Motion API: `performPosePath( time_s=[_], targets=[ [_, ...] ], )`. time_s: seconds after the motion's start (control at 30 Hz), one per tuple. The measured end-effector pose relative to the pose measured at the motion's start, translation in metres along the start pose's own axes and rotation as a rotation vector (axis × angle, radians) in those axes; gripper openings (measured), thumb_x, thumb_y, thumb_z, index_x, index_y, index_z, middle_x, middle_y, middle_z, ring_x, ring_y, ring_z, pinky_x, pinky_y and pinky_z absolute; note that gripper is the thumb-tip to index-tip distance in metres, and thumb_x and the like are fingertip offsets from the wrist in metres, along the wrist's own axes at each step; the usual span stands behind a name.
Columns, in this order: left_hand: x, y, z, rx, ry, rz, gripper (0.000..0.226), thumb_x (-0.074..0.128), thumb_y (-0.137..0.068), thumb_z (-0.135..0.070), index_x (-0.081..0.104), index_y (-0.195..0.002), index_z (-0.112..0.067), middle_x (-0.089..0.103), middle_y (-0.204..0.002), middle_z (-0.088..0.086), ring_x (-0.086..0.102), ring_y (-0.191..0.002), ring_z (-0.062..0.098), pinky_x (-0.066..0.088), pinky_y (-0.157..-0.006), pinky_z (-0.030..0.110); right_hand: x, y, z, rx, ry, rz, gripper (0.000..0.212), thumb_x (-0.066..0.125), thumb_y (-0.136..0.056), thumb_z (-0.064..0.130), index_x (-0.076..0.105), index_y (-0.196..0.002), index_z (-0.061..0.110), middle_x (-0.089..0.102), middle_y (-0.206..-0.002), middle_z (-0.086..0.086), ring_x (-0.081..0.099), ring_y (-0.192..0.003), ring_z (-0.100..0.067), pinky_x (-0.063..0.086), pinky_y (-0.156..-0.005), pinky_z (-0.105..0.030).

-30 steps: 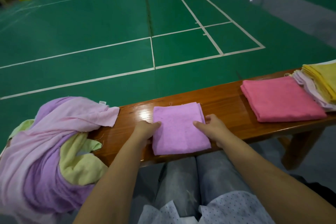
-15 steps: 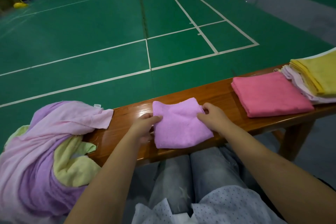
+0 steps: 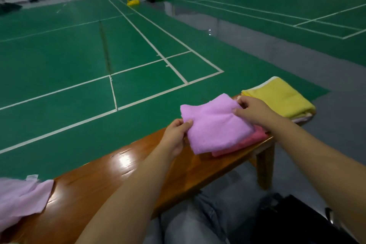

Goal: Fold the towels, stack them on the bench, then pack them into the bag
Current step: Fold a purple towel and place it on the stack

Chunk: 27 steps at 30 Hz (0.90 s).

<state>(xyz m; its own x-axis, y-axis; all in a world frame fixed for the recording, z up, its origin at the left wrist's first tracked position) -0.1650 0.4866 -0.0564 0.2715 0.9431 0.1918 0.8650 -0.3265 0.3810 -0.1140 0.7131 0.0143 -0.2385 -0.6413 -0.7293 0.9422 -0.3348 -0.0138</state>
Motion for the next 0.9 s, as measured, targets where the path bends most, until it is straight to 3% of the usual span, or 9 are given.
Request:
performPosePath(
  time_s=[0.13,0.2,0.3,0.4,0.5,0.6,0.7,0.9],
  targets=[
    [0.037,-0.033,0.0,-0.031,-0.012,-0.022,0.013,0.06,-0.093,-0.013,0.051,-0.085,-0.01,0.059,-0.084,0.007,0.053,-0.074,0.02,0.044,-0.059,0.032,-0.011,-0.024,-0.037,0.095,0.112,-0.02,0.019,0.06,-0.088,0.017,0.048,-0.074,0.018,0.054,-0.073,-0.002,0.05,-0.078,-0.025,0.023,-0.06,-0.031],
    [0.046,-0.045,0.008,-0.074,-0.031,-0.046,0.01,0.058,-0.094,-0.011,0.052,-0.086,-0.009,0.059,-0.083,0.006,0.052,-0.069,0.018,0.042,-0.055,0.03,-0.003,-0.033,-0.056,0.138,0.264,0.026,0.009,0.058,-0.091,0.021,0.054,-0.085,0.016,0.063,-0.09,-0.011,0.056,-0.09,-0.031,0.027,-0.063,-0.031],
    [0.056,-0.047,0.028,-0.202,-0.096,-0.049,0.007,0.059,-0.094,-0.015,0.053,-0.097,-0.012,0.06,-0.089,0.007,0.055,-0.073,0.02,0.046,-0.064,0.031,0.014,-0.039,-0.082,0.209,0.448,0.11,0.028,0.054,-0.093,0.022,0.055,-0.114,0.004,0.061,-0.119,-0.019,0.056,-0.11,-0.032,0.04,-0.08,-0.031],
    [0.055,-0.04,0.042,-0.248,-0.215,-0.027,0.053,0.073,-0.084,-0.025,0.042,-0.126,-0.016,0.056,-0.119,0.006,0.058,-0.102,0.028,0.054,-0.082,0.044,0.021,-0.036,-0.09,0.253,0.48,0.109,0.029,0.053,-0.093,0.018,0.05,-0.117,0.001,0.059,-0.121,-0.02,0.056,-0.113,-0.032,0.043,-0.084,-0.031],
    [0.05,-0.033,0.046,-0.229,-0.328,-0.047,0.085,0.078,-0.077,-0.018,0.025,-0.143,-0.021,0.044,-0.138,0.007,0.053,-0.116,0.033,0.057,-0.08,0.046,0.024,-0.033,-0.088,0.256,0.482,0.081,0.033,0.054,-0.093,0.016,0.047,-0.121,0.001,0.059,-0.119,-0.021,0.057,-0.111,-0.033,0.043,-0.082,-0.031],
    [0.047,-0.024,0.043,-0.243,-0.344,-0.051,0.075,0.072,-0.083,-0.009,0.026,-0.141,-0.023,0.045,-0.136,0.009,0.057,-0.11,0.031,0.06,-0.069,0.041,0.018,-0.024,-0.069,0.215,0.488,0.015,0.04,0.055,-0.092,0.021,0.046,-0.127,0.006,0.052,-0.127,-0.018,0.051,-0.116,-0.034,0.043,-0.089,-0.035],
    [0.028,-0.009,0.044,-0.257,-0.334,-0.064,0.071,0.068,-0.086,-0.009,0.026,-0.142,-0.023,0.058,-0.12,0.013,0.064,-0.092,0.022,0.06,-0.066,0.033,0.018,-0.005,-0.032,0.1,0.456,-0.133,0.043,0.057,-0.091,0.026,0.049,-0.13,0.012,0.047,-0.131,-0.014,0.042,-0.121,-0.034,0.04,-0.096,-0.04],
    [-0.069,0.052,0.043,-0.156,-0.181,-0.14,0.05,0.061,-0.093,-0.021,0.034,-0.136,-0.02,0.057,-0.119,0.009,0.065,-0.098,0.021,0.058,-0.068,0.033,0.102,0.054,0.063,-0.183,0.111,0.099,0.039,0.059,-0.091,0.024,0.052,-0.128,0.014,0.052,-0.128,-0.01,0.048,-0.12,-0.027,0.037,-0.1,-0.035]
  ],
)
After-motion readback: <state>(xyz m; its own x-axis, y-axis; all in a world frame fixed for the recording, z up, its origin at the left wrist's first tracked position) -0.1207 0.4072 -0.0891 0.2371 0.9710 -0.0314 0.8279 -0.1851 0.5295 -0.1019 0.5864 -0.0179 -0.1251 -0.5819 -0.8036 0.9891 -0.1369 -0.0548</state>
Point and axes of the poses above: each hand's wrist, its own y-axis away from the middle knuckle, its own x-axis out of the palm, z = x × y, the point moved 7 cm from there along -y, towards the middle knuckle
